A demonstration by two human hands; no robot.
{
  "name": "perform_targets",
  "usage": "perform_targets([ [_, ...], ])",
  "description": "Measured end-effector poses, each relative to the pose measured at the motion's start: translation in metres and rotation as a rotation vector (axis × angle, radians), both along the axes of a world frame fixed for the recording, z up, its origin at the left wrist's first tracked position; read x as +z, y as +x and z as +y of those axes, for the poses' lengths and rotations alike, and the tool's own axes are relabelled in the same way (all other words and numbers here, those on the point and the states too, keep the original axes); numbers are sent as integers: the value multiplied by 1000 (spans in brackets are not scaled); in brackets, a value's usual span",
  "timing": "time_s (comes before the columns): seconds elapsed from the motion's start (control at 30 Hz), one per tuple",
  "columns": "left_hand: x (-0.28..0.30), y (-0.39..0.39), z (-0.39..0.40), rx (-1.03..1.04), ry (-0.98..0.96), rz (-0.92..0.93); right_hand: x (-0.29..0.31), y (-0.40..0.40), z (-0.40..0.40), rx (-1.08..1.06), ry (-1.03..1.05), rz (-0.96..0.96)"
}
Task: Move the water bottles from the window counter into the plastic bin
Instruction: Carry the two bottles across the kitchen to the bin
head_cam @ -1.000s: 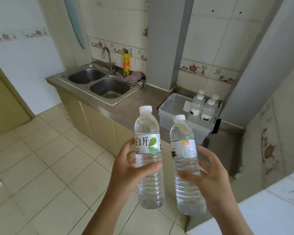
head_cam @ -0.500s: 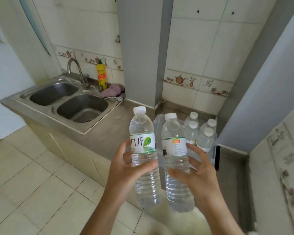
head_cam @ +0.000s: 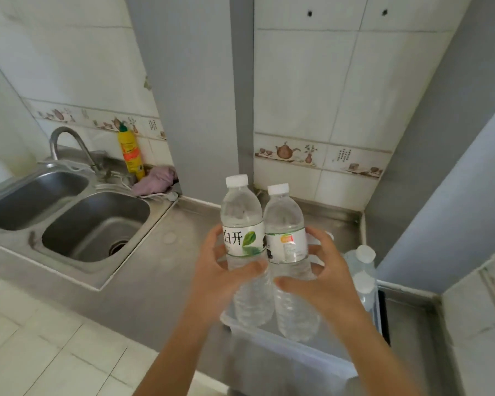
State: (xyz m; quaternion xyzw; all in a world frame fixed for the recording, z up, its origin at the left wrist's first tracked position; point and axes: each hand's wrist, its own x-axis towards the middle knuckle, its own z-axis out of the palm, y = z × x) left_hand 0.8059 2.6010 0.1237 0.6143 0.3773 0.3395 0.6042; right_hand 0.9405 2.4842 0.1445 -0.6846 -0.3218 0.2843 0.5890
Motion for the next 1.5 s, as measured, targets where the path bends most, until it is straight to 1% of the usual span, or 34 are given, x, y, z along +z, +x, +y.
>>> perform_targets([
  [0.13,-7,28,49,-166,95,25,-9,21,34,-107,-89,-78],
  [0.23,-18,47,74,-257,140,48,-23,32,56,-191,-177,-178],
  [0.4,-51,68,102,-374,152,93,-39,39,82,-273,-387,-392],
  [0.5,-73,77,110,-411,145,93,-43,40,91,-321,-472,-497],
  [0.6,-90,86,116,-459,152,114,-49,40,100,-350,-574,-532],
  [0.73,-106,93,121,-499,177,175,-64,39,106,-399,-648,-543],
  [0.87,-116,96,126,-569,243,285,-84,35,111,-462,-630,-521],
  [0.93,-120,98,130,-577,339,310,-93,35,114,-496,-614,-501],
  [1.03,-121,99,132,-553,499,283,-98,37,118,-511,-620,-508],
  [1.17,-127,98,131,-534,622,219,-102,31,117,-573,-558,-504],
  [1.27,-123,98,131,-570,676,188,-97,23,109,-594,-480,-478],
  [1.33,-115,98,132,-625,708,147,-91,17,105,-562,-478,-551],
  [1.37,-111,99,132,-635,757,121,-89,15,104,-548,-482,-618],
  [1.43,-107,100,131,-627,896,81,-90,12,102,-521,-491,-800],
  [1.5,-105,100,130,-623,1036,77,-92,10,101,-509,-524,-928],
])
